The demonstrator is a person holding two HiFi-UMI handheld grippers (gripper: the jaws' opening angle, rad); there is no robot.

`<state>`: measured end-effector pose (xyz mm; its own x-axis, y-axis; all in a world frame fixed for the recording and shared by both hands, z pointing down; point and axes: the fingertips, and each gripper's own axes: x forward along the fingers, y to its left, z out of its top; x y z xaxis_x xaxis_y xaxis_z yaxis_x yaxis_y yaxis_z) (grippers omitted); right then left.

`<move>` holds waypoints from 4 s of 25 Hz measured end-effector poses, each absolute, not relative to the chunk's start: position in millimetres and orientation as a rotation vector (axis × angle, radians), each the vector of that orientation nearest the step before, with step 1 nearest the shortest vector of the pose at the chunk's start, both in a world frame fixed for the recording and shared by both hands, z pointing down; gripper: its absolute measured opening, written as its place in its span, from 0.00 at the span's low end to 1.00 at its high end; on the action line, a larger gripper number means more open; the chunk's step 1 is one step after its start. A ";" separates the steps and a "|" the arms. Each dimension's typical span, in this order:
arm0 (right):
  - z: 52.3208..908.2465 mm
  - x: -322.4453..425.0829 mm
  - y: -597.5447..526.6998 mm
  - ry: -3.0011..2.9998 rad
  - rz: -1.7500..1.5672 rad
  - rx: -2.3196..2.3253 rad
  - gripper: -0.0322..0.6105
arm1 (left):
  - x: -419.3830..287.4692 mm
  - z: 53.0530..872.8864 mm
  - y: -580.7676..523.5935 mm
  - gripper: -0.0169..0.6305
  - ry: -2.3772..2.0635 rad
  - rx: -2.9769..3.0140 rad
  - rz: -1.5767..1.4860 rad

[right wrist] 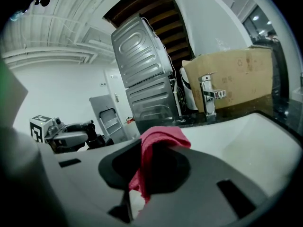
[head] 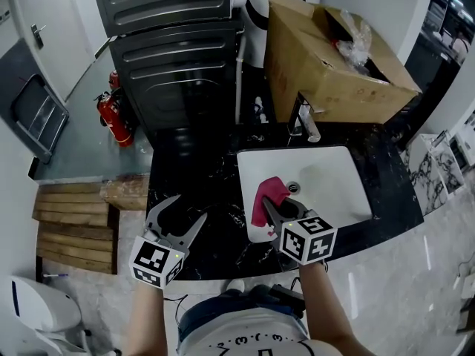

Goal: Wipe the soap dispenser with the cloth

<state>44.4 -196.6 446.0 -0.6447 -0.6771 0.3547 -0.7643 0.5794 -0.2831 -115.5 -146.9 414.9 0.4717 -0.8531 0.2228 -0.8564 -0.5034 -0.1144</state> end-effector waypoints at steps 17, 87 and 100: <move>446.8 33.6 -188.8 -2.616 0.625 1.146 0.13 | -108.5 417.6 -145.5 0.26 -1.640 2.545 0.217; 470.6 33.8 -214.9 -2.479 0.649 1.203 0.13 | -77.5 413.3 -188.4 0.19 -1.372 2.600 -0.035; 447.9 68.6 -208.3 -2.498 0.662 1.355 0.13 | -54.0 415.4 -200.0 0.34 -1.522 2.761 0.396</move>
